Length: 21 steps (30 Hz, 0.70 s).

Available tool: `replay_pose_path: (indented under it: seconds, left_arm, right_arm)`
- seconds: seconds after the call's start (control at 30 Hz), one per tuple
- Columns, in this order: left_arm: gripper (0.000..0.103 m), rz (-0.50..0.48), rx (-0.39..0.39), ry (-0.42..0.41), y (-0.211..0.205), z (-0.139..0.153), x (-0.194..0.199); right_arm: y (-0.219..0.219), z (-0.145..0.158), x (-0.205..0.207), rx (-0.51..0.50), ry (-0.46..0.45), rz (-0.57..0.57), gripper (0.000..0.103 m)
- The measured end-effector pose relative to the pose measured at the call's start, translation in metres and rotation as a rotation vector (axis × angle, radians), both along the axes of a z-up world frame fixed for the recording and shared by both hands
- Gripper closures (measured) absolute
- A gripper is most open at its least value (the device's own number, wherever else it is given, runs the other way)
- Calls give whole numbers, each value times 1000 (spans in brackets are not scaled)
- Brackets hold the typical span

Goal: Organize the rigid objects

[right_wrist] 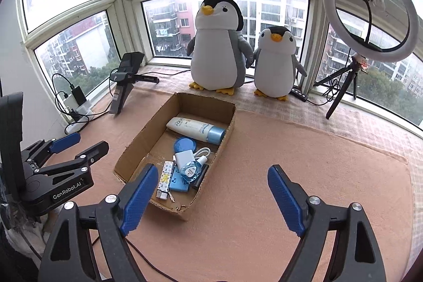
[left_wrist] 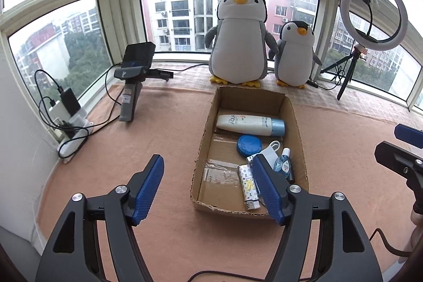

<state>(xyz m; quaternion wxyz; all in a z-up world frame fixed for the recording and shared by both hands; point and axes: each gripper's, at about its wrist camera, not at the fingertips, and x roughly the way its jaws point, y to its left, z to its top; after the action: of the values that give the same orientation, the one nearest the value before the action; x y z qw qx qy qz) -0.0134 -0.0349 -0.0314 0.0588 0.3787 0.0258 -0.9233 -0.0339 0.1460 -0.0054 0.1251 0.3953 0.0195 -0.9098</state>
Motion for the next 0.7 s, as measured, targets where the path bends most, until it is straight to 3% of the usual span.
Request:
replay_pose_path:
  seconds: [0.23,0.37,0.7]
  left_arm:
    - [31,-29,-21,28,13,12,12]
    - [25,-38,-25,41,16,16,16]
    - [25,-25,-21,38,14,16,18]
  right_arm:
    - [3,2,17,29,31,-50,15]
    - [5,2,19,28,31,-64,15]
    - [11,0,19,28,26,-85,15]
